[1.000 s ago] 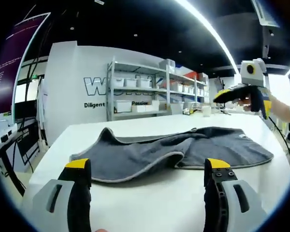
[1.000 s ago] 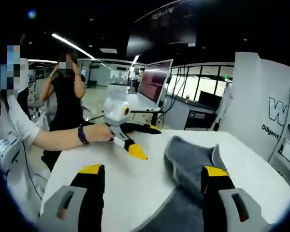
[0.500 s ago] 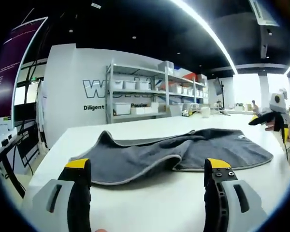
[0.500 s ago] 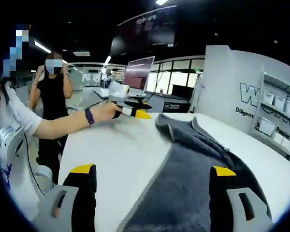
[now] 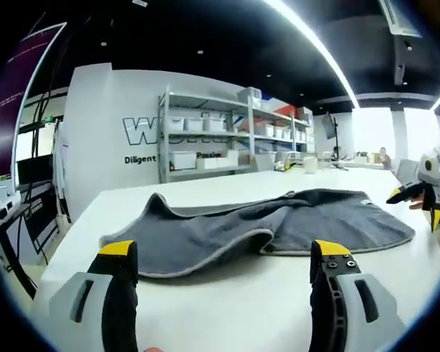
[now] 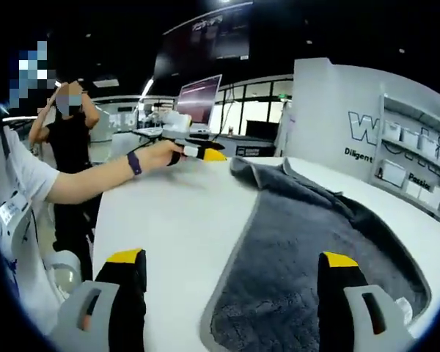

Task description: Open the folded towel by lifting each exposed corner and separating the folded layers until the towel lies flat within the target outline without major curled edges

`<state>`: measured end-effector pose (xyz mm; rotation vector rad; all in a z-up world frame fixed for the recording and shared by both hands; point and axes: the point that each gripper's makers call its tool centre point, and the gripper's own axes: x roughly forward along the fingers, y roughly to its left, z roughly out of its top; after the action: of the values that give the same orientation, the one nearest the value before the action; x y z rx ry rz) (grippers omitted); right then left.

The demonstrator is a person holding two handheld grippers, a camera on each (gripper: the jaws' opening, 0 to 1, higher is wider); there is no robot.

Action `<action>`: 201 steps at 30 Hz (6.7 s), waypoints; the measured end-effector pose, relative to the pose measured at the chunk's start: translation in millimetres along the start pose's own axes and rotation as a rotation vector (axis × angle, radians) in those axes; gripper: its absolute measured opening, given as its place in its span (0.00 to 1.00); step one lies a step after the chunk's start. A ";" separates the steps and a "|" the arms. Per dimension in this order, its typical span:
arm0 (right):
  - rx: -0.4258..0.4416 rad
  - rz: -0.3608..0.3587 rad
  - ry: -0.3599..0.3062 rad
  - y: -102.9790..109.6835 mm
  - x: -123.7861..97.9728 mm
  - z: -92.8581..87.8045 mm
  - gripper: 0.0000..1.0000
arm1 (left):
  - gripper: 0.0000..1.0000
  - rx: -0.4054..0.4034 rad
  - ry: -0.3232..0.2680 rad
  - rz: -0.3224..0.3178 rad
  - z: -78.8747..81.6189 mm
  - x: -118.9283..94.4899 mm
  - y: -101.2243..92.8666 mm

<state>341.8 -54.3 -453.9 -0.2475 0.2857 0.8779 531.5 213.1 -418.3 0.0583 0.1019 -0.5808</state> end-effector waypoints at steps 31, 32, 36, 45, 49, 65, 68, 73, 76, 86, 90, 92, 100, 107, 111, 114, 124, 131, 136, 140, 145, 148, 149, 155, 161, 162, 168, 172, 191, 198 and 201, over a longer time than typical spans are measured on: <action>-0.009 -0.019 0.041 -10.6 6.8 -0.2 0.97 | 0.96 0.003 -0.011 -0.003 4.2 2.0 -3.4; -0.006 -0.021 0.045 -11.0 6.2 -1.5 0.97 | 0.96 0.006 -0.012 -0.004 5.0 1.9 -3.9; -0.003 -0.032 0.049 -14.1 1.1 -1.9 0.96 | 0.96 0.006 -0.023 -0.006 8.7 0.6 -4.2; -0.022 -0.075 0.056 -18.2 3.3 0.9 0.96 | 0.96 0.000 0.002 -0.016 -0.2 5.5 -6.7; -0.066 -0.080 0.074 -13.4 3.7 1.4 0.96 | 0.96 0.005 -0.001 -0.026 2.4 4.5 -10.6; -0.035 -0.040 0.127 -14.0 -8.5 -23.2 0.57 | 0.96 0.010 -0.014 -0.028 6.4 2.6 -11.1; -0.057 0.016 0.148 -3.8 -9.0 -29.3 0.46 | 0.96 0.009 -0.020 -0.028 7.7 2.4 -11.3; -0.127 0.047 0.209 2.7 -11.7 -38.2 0.29 | 0.96 0.011 -0.013 -0.030 5.8 3.6 -12.1; -0.165 0.040 0.239 1.5 -10.2 -39.9 0.25 | 0.96 0.011 -0.013 -0.028 5.6 3.5 -11.7; -0.088 0.104 0.297 5.7 -6.1 -50.8 0.11 | 0.96 0.010 -0.011 -0.028 5.5 3.7 -10.4; -0.051 0.098 0.308 -0.4 -6.2 -53.9 0.06 | 0.96 0.009 -0.010 -0.029 5.2 3.7 -10.4; -0.049 0.089 0.311 -3.1 -6.6 -54.7 0.03 | 0.96 0.010 -0.010 -0.028 5.3 3.5 -10.2; -0.123 0.019 0.369 -17.9 -16.7 -58.2 0.01 | 0.96 0.006 -0.009 -0.030 4.8 3.6 -9.8; -0.195 -0.086 0.438 -40.6 -39.2 -63.9 0.01 | 0.96 0.006 -0.008 -0.028 4.2 3.5 -9.0; -0.210 -0.159 0.473 -59.9 -58.1 -70.4 0.01 | 0.96 0.006 -0.006 -0.026 3.8 3.4 -8.3; -0.216 -0.202 0.490 -73.9 -70.2 -75.8 0.01 | 0.96 0.008 -0.003 -0.027 3.1 4.0 -8.9; -0.208 -0.368 0.516 -128.3 -104.1 -96.8 0.00 | 0.96 0.002 0.009 -0.018 -0.6 4.8 -5.3; -0.207 -0.454 0.524 -152.1 -122.2 -106.7 0.00 | 0.96 0.001 0.008 -0.019 -0.1 5.0 -5.5; -0.209 -0.506 0.529 -165.8 -136.1 -113.6 0.00 | 0.96 0.001 0.012 -0.019 -1.5 5.7 -5.7; -0.216 -0.557 0.543 -181.7 -152.8 -120.6 0.00 | 0.96 0.002 0.013 -0.020 -2.2 5.7 -6.4; -0.217 -0.618 0.555 -201.0 -171.7 -130.0 0.00 | 0.96 0.001 0.019 -0.018 -4.5 5.9 -6.1; -0.206 -0.651 0.555 -211.6 -181.7 -134.6 0.00 | 0.96 0.002 0.023 -0.017 -5.8 6.1 -6.3; -0.202 -0.667 0.555 -216.2 -186.6 -136.7 0.00 | 0.96 0.003 0.026 -0.018 -6.7 6.3 -6.6; -0.209 -0.719 0.571 -232.9 -205.7 -145.0 0.00 | 0.95 0.006 0.034 -0.016 -8.9 6.4 -6.2; -0.206 -0.766 0.588 -247.5 -222.7 -152.6 0.00 | 0.95 0.004 0.039 -0.015 -10.3 6.3 -5.6; -0.207 -0.773 0.594 -250.7 -226.2 -153.9 0.00 | 0.95 0.004 0.039 -0.015 -10.2 6.2 -5.5; -0.214 -0.817 0.643 -275.4 -247.4 -160.5 0.00 | 0.95 0.005 0.040 -0.013 -10.1 6.2 -5.5; -0.211 -0.832 0.679 -300.6 -257.5 -164.7 0.00 | 0.95 0.010 0.049 -0.013 -11.6 7.3 -5.8; -0.209 -0.897 0.789 -348.3 -274.8 -172.3 0.01 | 0.95 0.012 0.066 -0.005 -16.1 8.6 -1.8; -0.080 -0.883 0.651 -337.1 -280.6 -165.5 0.08 | 0.95 0.014 0.056 -0.012 -12.9 7.3 -4.5; -0.008 -0.905 0.531 -328.6 -284.9 -151.7 0.19 | 0.95 0.013 0.052 -0.013 -11.1 7.1 -4.0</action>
<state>404.8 -510.4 -466.1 -0.5620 0.5992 -0.0986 534.4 206.8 -430.2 0.0852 0.1486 -0.5931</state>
